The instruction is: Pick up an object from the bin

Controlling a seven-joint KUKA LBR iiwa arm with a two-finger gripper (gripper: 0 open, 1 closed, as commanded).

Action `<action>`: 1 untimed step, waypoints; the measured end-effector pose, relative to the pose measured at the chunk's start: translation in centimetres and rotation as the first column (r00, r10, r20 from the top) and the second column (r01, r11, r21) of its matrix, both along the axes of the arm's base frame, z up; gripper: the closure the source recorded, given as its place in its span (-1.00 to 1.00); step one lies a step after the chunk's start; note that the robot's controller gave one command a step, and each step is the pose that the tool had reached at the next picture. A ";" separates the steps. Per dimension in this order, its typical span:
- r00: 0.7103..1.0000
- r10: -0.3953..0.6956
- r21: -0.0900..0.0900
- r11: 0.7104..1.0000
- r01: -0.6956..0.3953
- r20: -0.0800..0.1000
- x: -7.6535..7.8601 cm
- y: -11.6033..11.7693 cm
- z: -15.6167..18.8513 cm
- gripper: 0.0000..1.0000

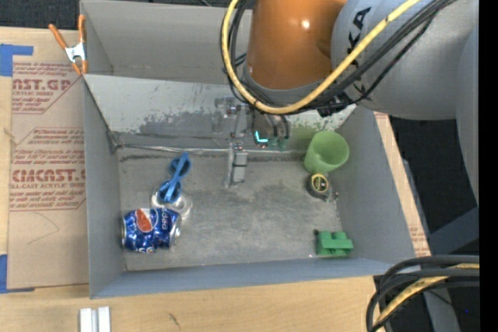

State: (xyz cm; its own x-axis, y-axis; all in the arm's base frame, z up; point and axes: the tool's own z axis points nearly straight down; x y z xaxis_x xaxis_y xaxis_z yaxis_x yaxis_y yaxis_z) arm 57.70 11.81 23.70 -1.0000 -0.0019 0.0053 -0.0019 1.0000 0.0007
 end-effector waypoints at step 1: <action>0.997 -0.083 0.000 0.997 0.083 0.005 -1.7 4.0 -17.0 -1.00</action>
Offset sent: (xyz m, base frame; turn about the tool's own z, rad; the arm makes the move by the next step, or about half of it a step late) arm -0.0160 0.0390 -0.1670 0.0844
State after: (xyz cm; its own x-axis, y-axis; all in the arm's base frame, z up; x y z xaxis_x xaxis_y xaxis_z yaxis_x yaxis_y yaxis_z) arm 56.02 15.85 6.66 -0.9967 0.0812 0.0000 0.0812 0.9967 0.0012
